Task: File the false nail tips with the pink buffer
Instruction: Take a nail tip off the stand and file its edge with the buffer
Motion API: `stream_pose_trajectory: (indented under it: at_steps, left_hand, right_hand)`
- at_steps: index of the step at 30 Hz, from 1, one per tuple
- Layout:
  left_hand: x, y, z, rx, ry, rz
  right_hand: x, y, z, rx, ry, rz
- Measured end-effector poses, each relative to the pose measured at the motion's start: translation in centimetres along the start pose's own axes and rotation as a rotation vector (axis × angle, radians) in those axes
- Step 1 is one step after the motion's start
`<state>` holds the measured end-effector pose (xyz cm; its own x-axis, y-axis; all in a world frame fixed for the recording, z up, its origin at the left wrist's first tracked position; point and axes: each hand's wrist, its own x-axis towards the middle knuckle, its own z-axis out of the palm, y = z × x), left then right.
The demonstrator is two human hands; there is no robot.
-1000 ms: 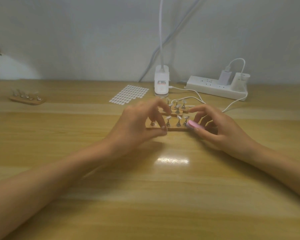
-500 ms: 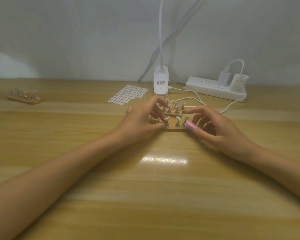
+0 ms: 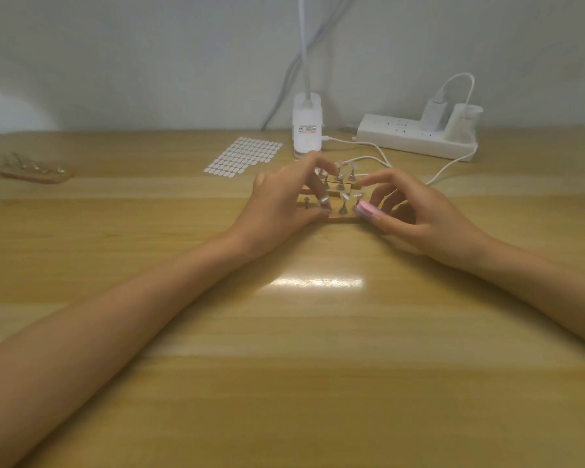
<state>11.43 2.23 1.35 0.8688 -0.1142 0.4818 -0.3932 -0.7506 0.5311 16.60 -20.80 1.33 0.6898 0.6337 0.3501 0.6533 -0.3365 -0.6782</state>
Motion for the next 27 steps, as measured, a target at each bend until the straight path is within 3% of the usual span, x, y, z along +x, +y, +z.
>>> stream_pose_trajectory:
  at_steps: [11,23,27]
  left_hand:
    - [-1.0,1.2,0.6,0.279,0.187,0.210]
    - [-1.4,1.9,0.1,0.227,0.230,0.247]
    - [-1.6,1.7,-0.1,0.115,0.180,0.184]
  right_hand:
    - [-0.2,0.4,0.0,0.032,-0.012,-0.023]
    - [0.0,0.8,-0.2,0.052,-0.012,-0.027]
    - [-0.3,0.6,-0.2,0.042,0.096,-0.091]
